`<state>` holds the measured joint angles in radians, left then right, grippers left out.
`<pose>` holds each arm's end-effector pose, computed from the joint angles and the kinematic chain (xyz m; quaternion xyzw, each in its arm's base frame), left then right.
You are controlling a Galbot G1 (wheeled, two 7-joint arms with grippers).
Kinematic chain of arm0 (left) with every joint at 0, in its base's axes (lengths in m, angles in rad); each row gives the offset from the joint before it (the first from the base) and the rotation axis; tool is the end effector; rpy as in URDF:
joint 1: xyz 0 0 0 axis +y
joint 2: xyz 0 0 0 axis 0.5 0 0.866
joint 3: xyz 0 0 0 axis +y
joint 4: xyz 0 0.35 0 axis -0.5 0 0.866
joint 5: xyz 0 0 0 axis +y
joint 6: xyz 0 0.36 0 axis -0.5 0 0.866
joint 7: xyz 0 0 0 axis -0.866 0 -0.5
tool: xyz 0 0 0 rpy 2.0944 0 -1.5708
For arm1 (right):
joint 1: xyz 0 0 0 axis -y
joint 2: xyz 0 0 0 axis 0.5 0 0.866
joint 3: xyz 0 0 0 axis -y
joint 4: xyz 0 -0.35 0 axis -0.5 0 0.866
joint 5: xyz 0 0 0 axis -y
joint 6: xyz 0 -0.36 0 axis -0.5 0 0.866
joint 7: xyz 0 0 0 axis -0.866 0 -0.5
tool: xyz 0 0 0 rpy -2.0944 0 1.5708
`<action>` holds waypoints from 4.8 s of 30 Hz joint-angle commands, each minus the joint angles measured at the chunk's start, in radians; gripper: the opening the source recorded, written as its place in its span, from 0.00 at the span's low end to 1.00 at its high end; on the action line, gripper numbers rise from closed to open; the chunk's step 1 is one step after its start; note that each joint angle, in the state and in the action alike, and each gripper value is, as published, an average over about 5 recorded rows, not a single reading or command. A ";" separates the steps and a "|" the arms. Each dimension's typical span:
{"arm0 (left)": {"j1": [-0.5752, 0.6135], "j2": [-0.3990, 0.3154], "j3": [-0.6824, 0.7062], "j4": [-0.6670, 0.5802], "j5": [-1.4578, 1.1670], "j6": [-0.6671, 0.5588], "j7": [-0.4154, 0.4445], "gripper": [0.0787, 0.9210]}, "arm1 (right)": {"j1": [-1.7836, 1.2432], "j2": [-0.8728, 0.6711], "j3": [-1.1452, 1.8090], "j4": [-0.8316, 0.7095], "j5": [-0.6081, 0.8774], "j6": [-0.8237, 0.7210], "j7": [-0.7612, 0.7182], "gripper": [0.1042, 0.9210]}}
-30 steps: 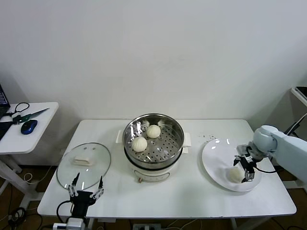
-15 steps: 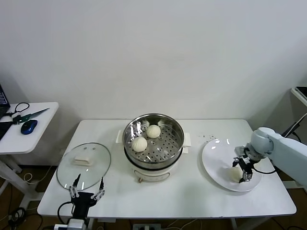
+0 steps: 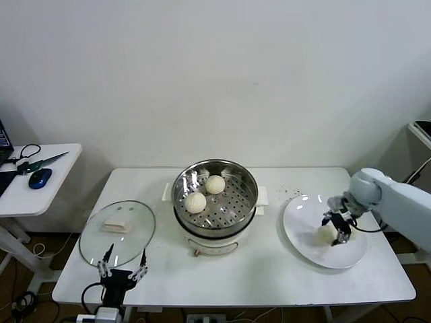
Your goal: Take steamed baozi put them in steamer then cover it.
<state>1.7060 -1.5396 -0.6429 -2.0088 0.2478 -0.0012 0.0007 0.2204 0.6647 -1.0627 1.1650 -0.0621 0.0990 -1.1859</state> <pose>0.1360 0.0449 -0.3531 0.0285 -0.9791 -0.1666 0.1130 0.5366 -0.1833 -0.1732 0.5769 -0.4334 0.5852 0.3700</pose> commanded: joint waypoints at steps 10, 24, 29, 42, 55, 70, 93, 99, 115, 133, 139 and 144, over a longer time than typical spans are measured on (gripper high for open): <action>0.019 0.001 -0.009 -0.009 -0.019 -0.008 0.000 0.88 | 0.662 0.455 -0.352 0.015 0.055 0.535 -0.050 0.71; 0.007 0.019 0.000 -0.004 -0.008 -0.002 0.002 0.88 | 0.383 0.738 -0.242 0.023 -0.122 0.556 -0.046 0.72; 0.013 0.019 -0.005 -0.002 -0.012 -0.005 0.002 0.88 | 0.308 0.773 -0.243 0.039 -0.149 0.554 -0.048 0.72; 0.023 0.023 -0.023 0.014 -0.032 -0.016 0.001 0.88 | 0.268 0.748 -0.268 0.078 -0.147 0.548 -0.050 0.72; 0.022 0.024 -0.026 0.020 -0.033 -0.017 0.001 0.88 | 0.273 0.704 -0.272 0.111 -0.115 0.516 -0.047 0.75; 0.030 0.036 -0.033 0.001 -0.039 -0.011 0.000 0.88 | 0.404 0.610 -0.250 0.076 -0.087 0.476 0.015 0.88; 0.052 0.046 -0.026 -0.026 -0.030 -0.008 0.000 0.88 | 0.237 -0.096 -0.200 0.050 0.209 -0.213 0.047 0.88; 0.060 0.044 -0.027 -0.038 -0.010 0.000 0.001 0.88 | -0.017 -0.144 0.031 -0.024 0.072 -0.150 0.027 0.88; 0.082 0.017 -0.025 -0.044 0.024 0.009 -0.006 0.88 | -0.289 -0.063 0.355 -0.259 -0.175 -0.017 0.016 0.88; 0.071 0.012 -0.029 -0.022 0.030 0.010 -0.005 0.88 | -0.290 0.038 0.377 -0.360 -0.215 0.000 0.026 0.88; 0.069 0.013 -0.029 -0.020 0.030 0.011 -0.005 0.88 | -0.291 0.053 0.385 -0.377 -0.235 0.009 0.026 0.88; 0.069 0.013 -0.028 -0.018 0.034 0.009 -0.005 0.88 | -0.288 0.060 0.389 -0.383 -0.240 0.014 0.022 0.88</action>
<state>1.7746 -1.5262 -0.6719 -2.0282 0.2771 0.0089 -0.0048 -0.0549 0.7096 -0.6931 0.8061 -0.2780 0.1050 -1.1600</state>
